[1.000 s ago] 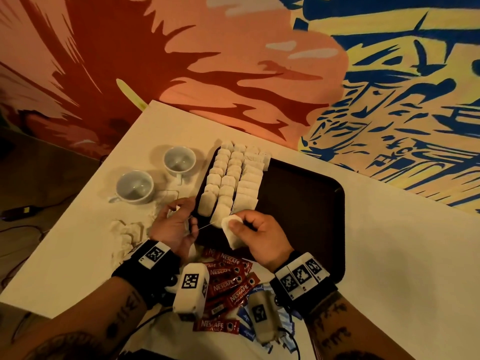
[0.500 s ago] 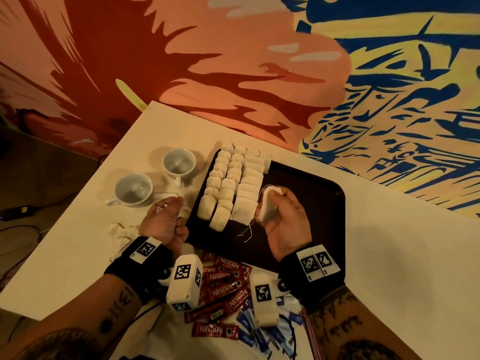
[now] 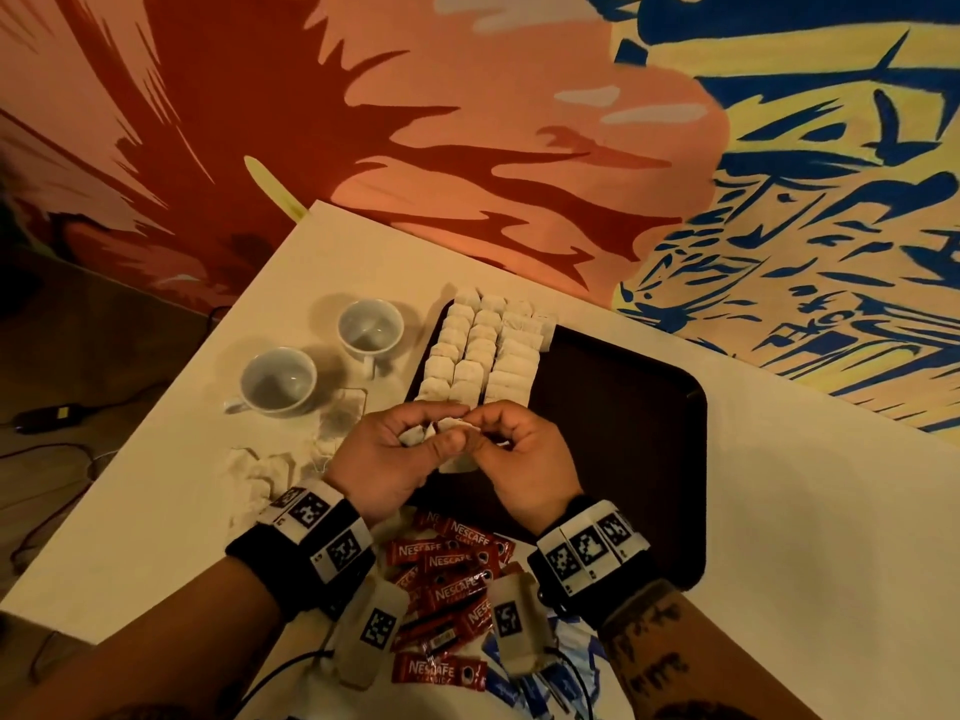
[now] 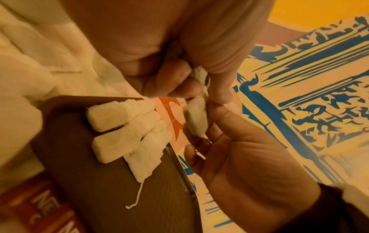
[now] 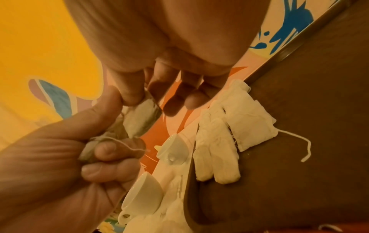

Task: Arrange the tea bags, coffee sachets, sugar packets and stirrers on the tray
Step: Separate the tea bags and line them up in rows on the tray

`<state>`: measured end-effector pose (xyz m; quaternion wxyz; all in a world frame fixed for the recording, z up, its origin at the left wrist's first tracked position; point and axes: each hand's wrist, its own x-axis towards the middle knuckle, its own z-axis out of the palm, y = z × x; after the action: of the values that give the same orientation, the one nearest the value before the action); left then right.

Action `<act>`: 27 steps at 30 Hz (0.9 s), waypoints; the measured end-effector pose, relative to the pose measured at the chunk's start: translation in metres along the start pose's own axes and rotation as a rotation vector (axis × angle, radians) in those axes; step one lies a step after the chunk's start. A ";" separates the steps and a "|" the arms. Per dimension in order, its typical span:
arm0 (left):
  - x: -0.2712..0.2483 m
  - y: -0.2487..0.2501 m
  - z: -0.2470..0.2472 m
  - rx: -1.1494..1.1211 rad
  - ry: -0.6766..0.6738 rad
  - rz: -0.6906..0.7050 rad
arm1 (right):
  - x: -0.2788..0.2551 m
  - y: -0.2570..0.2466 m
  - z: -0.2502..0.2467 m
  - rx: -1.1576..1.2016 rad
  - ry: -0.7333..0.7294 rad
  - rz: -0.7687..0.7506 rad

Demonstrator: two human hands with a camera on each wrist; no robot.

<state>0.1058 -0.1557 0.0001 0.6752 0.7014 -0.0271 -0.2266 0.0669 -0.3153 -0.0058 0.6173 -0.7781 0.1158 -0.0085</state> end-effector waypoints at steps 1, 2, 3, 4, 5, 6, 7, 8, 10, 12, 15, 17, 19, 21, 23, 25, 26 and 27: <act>0.000 -0.003 -0.004 0.038 0.025 -0.001 | 0.000 0.000 0.001 -0.022 0.002 -0.003; -0.001 -0.005 -0.007 0.084 0.032 0.002 | -0.001 0.001 0.001 -0.025 0.007 -0.003; -0.001 -0.006 -0.010 0.132 0.028 -0.004 | -0.002 0.002 0.001 0.002 0.003 0.000; -0.003 -0.009 -0.012 0.176 0.019 -0.014 | -0.003 0.002 0.003 0.044 -0.011 0.014; -0.004 -0.011 -0.013 0.213 0.010 -0.017 | -0.004 0.001 0.005 0.090 -0.030 0.036; -0.005 -0.014 -0.015 0.242 0.010 -0.019 | -0.005 0.001 0.008 0.118 -0.047 0.051; -0.005 -0.017 -0.016 0.263 0.017 -0.024 | -0.006 0.003 0.010 0.121 -0.058 0.054; -0.006 -0.020 -0.017 0.274 0.031 -0.032 | -0.006 0.005 0.012 0.100 -0.078 0.057; -0.006 -0.024 -0.020 0.316 0.035 -0.046 | -0.004 0.008 0.014 0.016 -0.165 0.077; -0.005 -0.028 -0.026 0.415 0.011 -0.028 | 0.000 0.008 0.016 -0.109 -0.263 0.071; -0.001 -0.032 -0.039 0.506 0.004 -0.069 | 0.007 0.009 0.022 -0.196 -0.307 0.062; 0.002 -0.037 -0.051 0.495 0.089 -0.104 | 0.012 0.012 0.027 -0.242 -0.264 0.085; 0.004 -0.041 -0.064 0.404 0.203 -0.128 | 0.017 0.015 0.032 -0.327 -0.271 0.109; 0.005 -0.045 -0.075 0.293 0.306 -0.163 | 0.023 0.020 0.038 -0.451 -0.363 0.136; 0.005 -0.045 -0.080 0.239 0.359 -0.175 | 0.029 0.025 0.043 -0.552 -0.419 0.166; 0.005 -0.043 -0.083 0.217 0.387 -0.173 | 0.037 0.030 0.049 -0.626 -0.414 0.192; 0.005 -0.042 -0.084 0.191 0.398 -0.168 | 0.042 0.031 0.052 -0.652 -0.403 0.208; 0.005 -0.041 -0.084 0.168 0.408 -0.163 | 0.046 0.033 0.054 -0.675 -0.386 0.223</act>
<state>0.1288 -0.0752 -0.0422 0.5855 0.7862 0.1479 -0.1309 0.1140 -0.2795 -0.0558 0.3345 -0.9071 0.0775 0.2433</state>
